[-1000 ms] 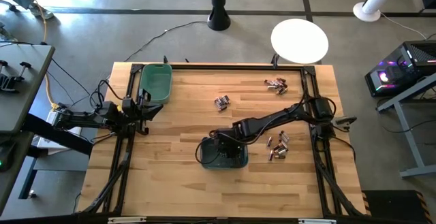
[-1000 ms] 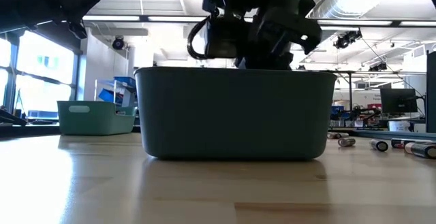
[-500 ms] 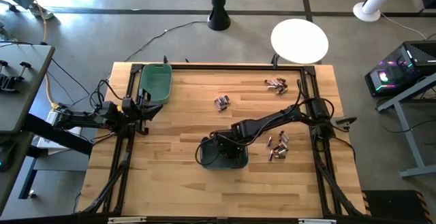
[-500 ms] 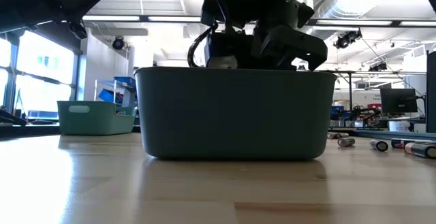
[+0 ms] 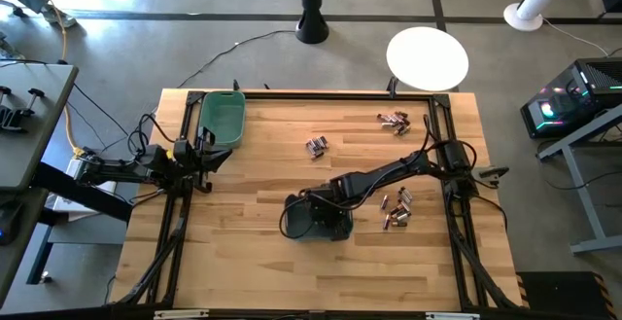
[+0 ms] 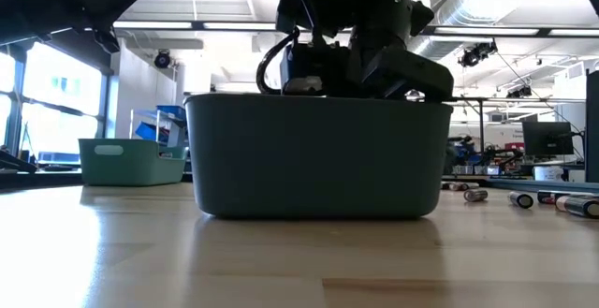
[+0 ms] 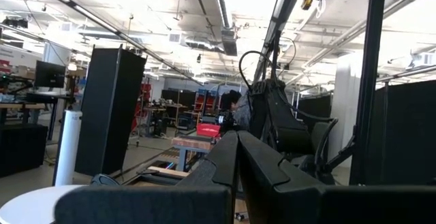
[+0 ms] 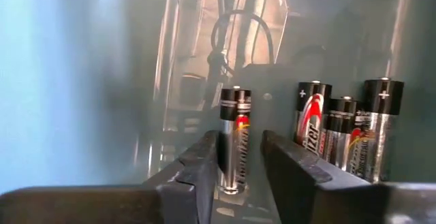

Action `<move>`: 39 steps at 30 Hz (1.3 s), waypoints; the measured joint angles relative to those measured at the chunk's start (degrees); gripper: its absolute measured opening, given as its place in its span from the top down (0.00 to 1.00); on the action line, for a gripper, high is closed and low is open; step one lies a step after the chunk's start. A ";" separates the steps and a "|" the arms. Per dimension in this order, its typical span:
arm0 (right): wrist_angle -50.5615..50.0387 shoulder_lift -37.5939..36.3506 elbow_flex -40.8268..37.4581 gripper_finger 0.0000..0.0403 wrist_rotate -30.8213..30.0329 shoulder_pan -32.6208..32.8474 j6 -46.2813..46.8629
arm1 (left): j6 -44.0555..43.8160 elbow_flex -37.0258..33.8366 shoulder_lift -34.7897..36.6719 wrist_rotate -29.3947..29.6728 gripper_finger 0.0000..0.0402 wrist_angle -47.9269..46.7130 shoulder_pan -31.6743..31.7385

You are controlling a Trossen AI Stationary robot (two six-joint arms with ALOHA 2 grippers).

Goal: Sort batteries
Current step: Put the silver battery into the blue bin

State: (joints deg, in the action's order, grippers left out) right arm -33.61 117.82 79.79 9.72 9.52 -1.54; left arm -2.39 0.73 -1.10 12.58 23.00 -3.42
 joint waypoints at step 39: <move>-28.83 -40.36 -28.63 0.69 -29.43 8.73 75.78 | -1.53 -0.02 -0.02 0.00 0.99 -3.11 0.00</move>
State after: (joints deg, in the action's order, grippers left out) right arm -62.44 77.46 51.16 -19.71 18.25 74.24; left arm -3.92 0.71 -1.12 12.58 19.90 -3.42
